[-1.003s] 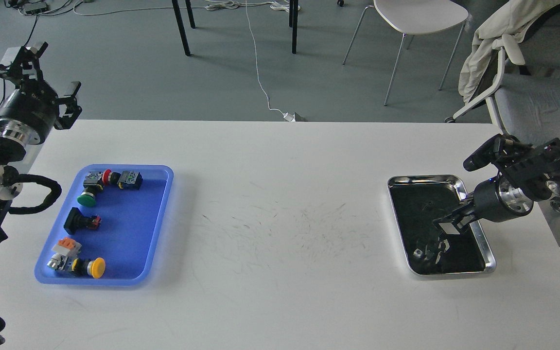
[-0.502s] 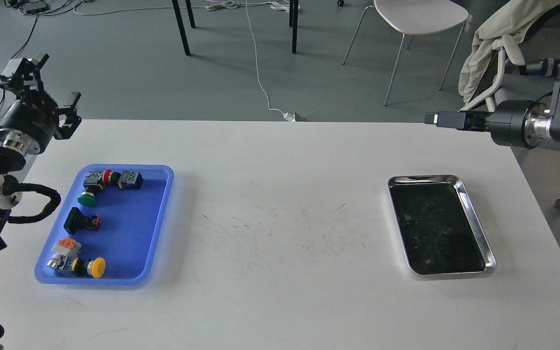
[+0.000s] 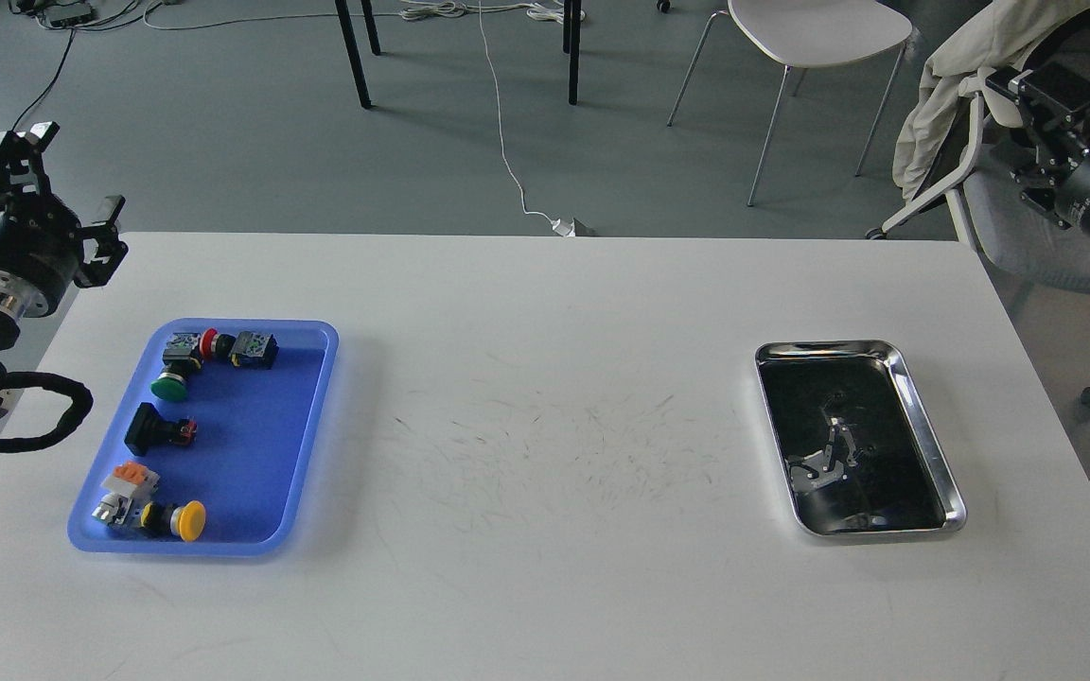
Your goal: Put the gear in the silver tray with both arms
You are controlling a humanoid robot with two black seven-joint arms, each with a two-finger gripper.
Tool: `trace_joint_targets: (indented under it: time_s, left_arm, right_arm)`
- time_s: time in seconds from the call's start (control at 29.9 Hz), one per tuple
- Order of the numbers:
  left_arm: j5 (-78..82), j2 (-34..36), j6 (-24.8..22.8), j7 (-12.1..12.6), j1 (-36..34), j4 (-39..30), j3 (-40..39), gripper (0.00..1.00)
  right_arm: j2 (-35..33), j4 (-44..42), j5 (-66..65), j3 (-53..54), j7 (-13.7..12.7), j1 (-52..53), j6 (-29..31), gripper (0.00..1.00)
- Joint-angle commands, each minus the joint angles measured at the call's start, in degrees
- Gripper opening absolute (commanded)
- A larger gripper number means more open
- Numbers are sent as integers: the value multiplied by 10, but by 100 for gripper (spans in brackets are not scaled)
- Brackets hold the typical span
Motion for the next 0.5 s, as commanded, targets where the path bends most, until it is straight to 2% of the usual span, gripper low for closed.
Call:
trace_joint_targets:
  time_s: [0.0,0.23,0.47]
  left_arm:
    - [-20,-1,0,0,7,-1,-3,99]
    - [-49,-25,0,0,7,-1,-25,99]
    - [-58,-54,0,0,-2,-7,-51,99]
  right_arm:
    - [-1,3,113,6,0,-19,-4,94]
    - [-5,16,191,47,1,-47,-15,94]
    - [-1,54,196,124,5,-92,-82,94]
